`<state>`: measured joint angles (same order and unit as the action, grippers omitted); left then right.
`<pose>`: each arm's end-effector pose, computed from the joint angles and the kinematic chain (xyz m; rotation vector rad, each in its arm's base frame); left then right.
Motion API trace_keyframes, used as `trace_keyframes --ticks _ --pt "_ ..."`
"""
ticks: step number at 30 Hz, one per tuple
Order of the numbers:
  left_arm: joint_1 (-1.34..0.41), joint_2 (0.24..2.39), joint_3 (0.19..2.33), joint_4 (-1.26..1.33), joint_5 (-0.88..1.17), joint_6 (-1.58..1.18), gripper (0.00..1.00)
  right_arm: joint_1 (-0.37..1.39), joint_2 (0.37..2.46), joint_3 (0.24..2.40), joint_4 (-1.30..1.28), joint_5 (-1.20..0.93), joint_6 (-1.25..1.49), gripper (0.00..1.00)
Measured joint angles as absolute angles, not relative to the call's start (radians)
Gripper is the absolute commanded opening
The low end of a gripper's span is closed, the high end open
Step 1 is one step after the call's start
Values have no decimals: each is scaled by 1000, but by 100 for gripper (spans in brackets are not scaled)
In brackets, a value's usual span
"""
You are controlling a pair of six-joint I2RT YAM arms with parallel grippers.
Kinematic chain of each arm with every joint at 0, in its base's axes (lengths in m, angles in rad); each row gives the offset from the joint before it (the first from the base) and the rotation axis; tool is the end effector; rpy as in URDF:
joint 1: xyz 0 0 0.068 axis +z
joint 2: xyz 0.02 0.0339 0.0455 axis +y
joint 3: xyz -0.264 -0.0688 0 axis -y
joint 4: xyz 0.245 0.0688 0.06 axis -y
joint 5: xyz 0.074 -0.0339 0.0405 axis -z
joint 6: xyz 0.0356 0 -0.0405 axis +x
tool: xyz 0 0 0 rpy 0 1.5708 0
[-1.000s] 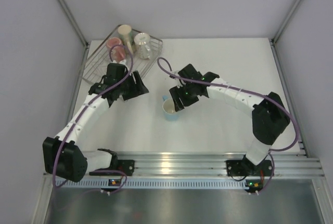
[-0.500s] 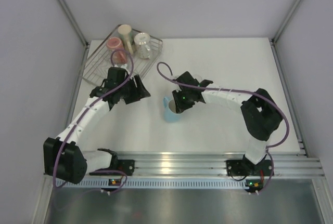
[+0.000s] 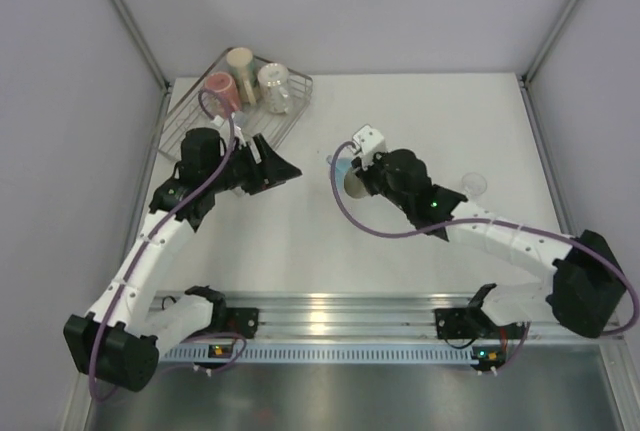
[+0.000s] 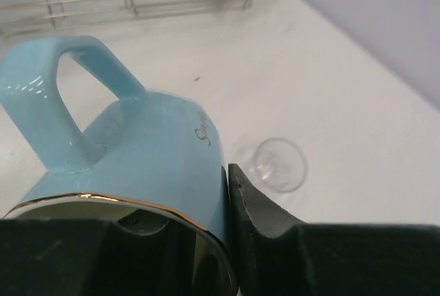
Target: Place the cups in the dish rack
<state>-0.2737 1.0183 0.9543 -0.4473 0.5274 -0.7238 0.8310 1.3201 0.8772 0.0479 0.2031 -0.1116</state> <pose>0.2081 -0.0770 0.3312 -0.1511 2.2108 -1.1320 0.2089 0.2183 0.2766 -0.7724 1.8092 0.2733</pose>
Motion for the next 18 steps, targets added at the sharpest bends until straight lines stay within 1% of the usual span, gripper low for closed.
trace_keyframes --ticks 4,7,12,18 --pt "-275 961 950 -394 631 -784 71 831 1150 694 396 197 -386 0" --pt "-279 910 916 -310 706 -865 72 831 1112 620 562 153 -604 0" --pt "-331 883 895 -225 788 -941 72 831 1106 598 627 44 -866 0" --pt "-422 931 871 -176 833 -943 71 831 1025 564 627 -112 -1028 0"
